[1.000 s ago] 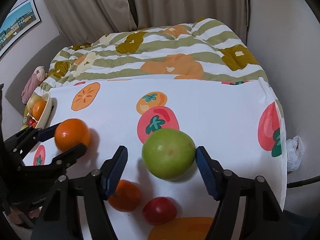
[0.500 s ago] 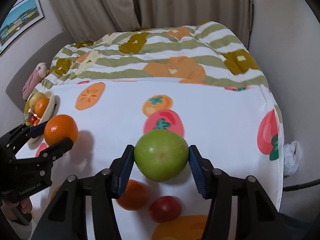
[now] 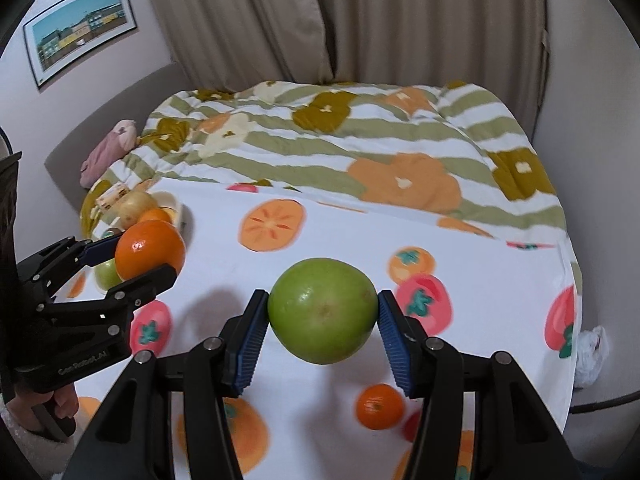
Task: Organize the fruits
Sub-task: 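Carry the orange and green apple over the bowl with both tools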
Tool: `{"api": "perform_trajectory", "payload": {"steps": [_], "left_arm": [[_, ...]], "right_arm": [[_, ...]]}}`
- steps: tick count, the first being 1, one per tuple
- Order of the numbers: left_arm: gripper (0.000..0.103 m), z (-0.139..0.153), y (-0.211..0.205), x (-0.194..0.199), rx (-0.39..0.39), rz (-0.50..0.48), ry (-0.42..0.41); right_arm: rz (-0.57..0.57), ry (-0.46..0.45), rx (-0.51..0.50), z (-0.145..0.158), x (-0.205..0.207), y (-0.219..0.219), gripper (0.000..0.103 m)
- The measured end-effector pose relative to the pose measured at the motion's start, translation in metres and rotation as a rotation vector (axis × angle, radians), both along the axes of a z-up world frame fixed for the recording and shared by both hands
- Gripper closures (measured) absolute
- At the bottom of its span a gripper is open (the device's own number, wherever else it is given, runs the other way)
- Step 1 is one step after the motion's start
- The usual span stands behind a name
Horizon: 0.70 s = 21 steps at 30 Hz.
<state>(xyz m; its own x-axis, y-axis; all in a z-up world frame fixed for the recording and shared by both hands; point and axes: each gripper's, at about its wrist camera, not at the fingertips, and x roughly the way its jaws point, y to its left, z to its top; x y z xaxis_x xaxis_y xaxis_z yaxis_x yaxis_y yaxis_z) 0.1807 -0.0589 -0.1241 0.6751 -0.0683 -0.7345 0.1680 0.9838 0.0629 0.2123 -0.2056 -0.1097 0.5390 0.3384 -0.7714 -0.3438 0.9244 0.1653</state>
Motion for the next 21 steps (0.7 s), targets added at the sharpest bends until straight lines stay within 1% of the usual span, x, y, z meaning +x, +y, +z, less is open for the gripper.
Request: {"api": "perform_trajectory", "payload": {"steps": [5,10,17,21], "left_arm": [[0.035,0.016,0.032,-0.005,-0.002,0.029,-0.021],[0.035,0.025,0.064,-0.008,0.001,0.053,-0.029],[0.035,0.025,0.114,-0.005,0.014,0.079,-0.018],[0.035,0.016,0.145,0.003,0.017,0.092,0.002]], "right_arm": [[0.031,-0.012,0.006,0.014,-0.004,0.029,0.052],[0.06,-0.018,0.013,0.023,-0.008,0.063,0.052],[0.081,-0.002,0.027,0.023,-0.006,0.119,0.052],[0.077,0.014,0.041,0.018,-0.004,0.144,0.052]]}}
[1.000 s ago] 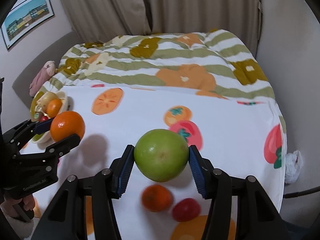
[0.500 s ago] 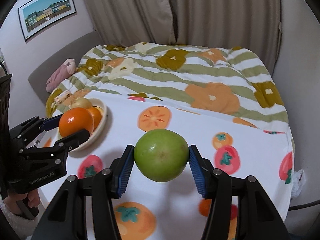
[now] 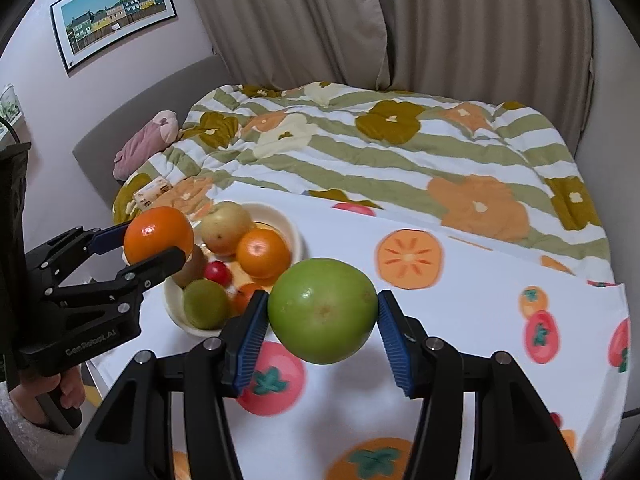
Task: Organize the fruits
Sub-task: 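Carry the orange and green apple over the bowl with both tools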
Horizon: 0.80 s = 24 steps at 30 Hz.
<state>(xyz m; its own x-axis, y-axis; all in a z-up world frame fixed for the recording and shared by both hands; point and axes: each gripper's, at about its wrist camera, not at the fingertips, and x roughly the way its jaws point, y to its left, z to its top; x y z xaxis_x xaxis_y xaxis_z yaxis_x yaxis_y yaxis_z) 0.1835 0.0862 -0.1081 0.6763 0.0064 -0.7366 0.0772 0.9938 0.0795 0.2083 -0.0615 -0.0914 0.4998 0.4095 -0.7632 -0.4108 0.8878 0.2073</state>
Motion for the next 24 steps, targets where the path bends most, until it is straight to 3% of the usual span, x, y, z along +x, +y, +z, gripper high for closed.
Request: {"api": "perform_trajectory", "payload": {"steps": [11,24], "left_arm": [[0.035,-0.043,0.042,0.028,0.011,-0.073,0.077],[0.033,-0.054,0.047,0.032,0.01,-0.174,0.1]], "right_arm": [[-0.043,0.059,0.004,-0.028,0.008,0.064,0.052],[-0.127,0.088,-0.007,-0.04,0.011,0.077,0.052]]}}
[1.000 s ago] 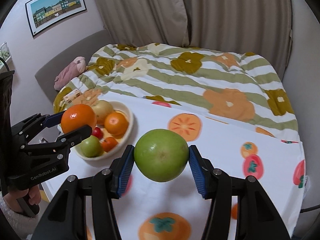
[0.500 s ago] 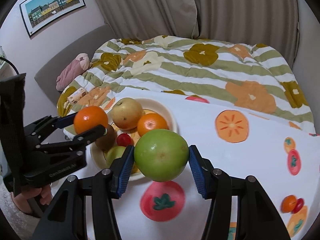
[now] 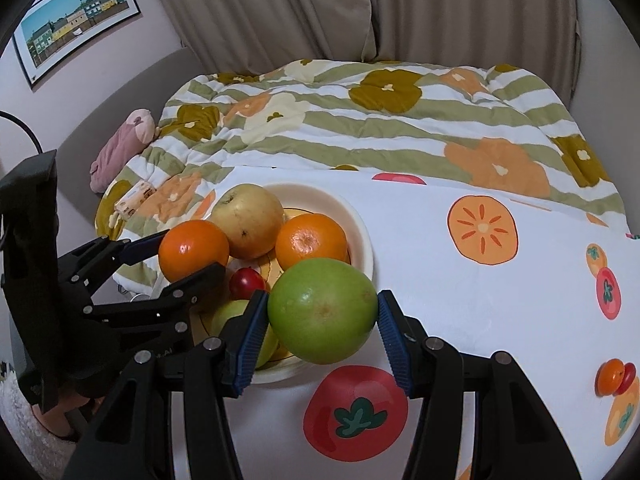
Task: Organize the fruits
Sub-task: 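Carry the orange and green apple over the bowl with both tools, then lower the orange and green apple into the bowl and open both tools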
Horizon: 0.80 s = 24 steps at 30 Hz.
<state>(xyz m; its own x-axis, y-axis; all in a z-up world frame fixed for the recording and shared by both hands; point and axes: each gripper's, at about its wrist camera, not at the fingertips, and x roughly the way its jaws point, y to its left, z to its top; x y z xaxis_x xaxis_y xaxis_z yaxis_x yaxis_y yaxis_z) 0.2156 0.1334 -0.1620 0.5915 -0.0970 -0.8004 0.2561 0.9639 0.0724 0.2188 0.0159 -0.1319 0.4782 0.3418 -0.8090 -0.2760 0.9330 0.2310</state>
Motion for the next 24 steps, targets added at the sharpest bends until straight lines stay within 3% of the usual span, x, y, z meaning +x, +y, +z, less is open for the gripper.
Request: {"api": "perform_trajectory", "payload": {"steps": [1,3,4,7,16,24], "left_arm": [[0.028,0.001,0.0,0.0,-0.007,-0.006,-0.001],[0.003,0.008,0.001,-0.003,-0.005,-0.002,-0.024],[0.0,0.012,0.004,-0.005,-0.013,-0.002,-0.041],[0.0,0.02,0.007,-0.009,-0.043,0.0,-0.054],[0.0,0.031,0.023,-0.021,-0.031,0.033,-0.067],[0.0,0.02,0.034,-0.032,-0.007,0.039,-0.041]], "right_arm": [[-0.003,0.0,-0.001,0.0,0.001,0.0,0.052],[-0.01,-0.003,-0.004,0.002,0.0,0.0,0.052],[-0.011,-0.003,-0.003,0.003,0.0,0.0,0.052],[-0.013,-0.011,-0.009,0.007,0.0,0.0,0.052],[0.013,-0.008,-0.01,0.009,0.004,0.004,0.052],[0.037,0.01,0.041,-0.002,0.018,0.027,0.052]]}}
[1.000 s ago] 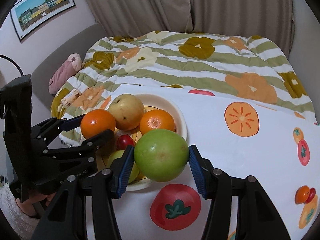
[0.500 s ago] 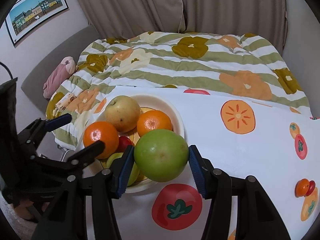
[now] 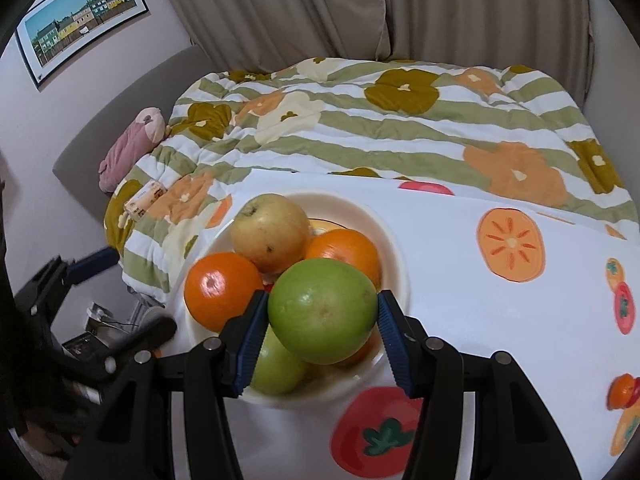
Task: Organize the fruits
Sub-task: 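Lower the orange and green apple into the bowl and open both tools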
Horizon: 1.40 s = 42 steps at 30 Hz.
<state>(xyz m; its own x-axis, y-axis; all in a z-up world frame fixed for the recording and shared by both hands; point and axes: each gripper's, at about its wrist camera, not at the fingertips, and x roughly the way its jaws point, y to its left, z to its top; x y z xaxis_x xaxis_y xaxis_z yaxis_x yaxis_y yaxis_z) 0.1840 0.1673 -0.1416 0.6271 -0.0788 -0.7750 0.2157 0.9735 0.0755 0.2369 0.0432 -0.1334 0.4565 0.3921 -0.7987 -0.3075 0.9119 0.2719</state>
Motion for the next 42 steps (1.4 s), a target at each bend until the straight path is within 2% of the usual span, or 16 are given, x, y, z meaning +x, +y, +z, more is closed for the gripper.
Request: {"api": "perform_trajectory", "payload": {"steps": [14,16,18,22,24,30,31,32,33,42], "left_arm": [[0.0,-0.01,0.005,0.002,0.006,-0.025,0.005],[0.0,-0.011,0.005,0.003,0.003,-0.028,0.008],[0.0,-0.011,0.005,0.002,0.002,-0.03,0.01],[0.0,-0.011,0.004,0.002,0.002,-0.03,0.008],[0.0,-0.011,0.003,0.001,0.004,-0.03,0.006],[0.0,-0.008,0.001,-0.002,0.009,-0.024,-0.005],[0.0,-0.007,0.001,-0.002,0.01,-0.022,-0.006],[0.0,-0.006,0.001,-0.002,0.011,-0.021,-0.007],[0.0,-0.006,0.0,-0.003,0.012,-0.019,-0.007],[0.0,0.009,-0.004,-0.011,0.02,-0.007,-0.025]], "right_arm": [[-0.031,0.034,0.06,-0.021,0.005,0.007,0.051],[-0.027,0.04,0.066,-0.023,0.005,0.007,0.046],[-0.021,0.039,0.069,-0.024,0.004,0.008,0.036],[-0.01,0.019,0.068,-0.021,0.001,0.007,0.028],[-0.008,0.009,0.069,-0.018,0.0,0.007,0.018],[-0.014,-0.012,0.055,-0.014,-0.003,0.005,0.016],[-0.017,-0.015,0.057,-0.014,-0.003,0.003,0.013],[-0.02,-0.019,0.061,-0.013,-0.003,0.002,0.003],[-0.022,-0.024,0.066,-0.012,-0.004,0.0,0.0],[-0.027,-0.045,0.067,0.003,-0.011,-0.009,0.0]]}}
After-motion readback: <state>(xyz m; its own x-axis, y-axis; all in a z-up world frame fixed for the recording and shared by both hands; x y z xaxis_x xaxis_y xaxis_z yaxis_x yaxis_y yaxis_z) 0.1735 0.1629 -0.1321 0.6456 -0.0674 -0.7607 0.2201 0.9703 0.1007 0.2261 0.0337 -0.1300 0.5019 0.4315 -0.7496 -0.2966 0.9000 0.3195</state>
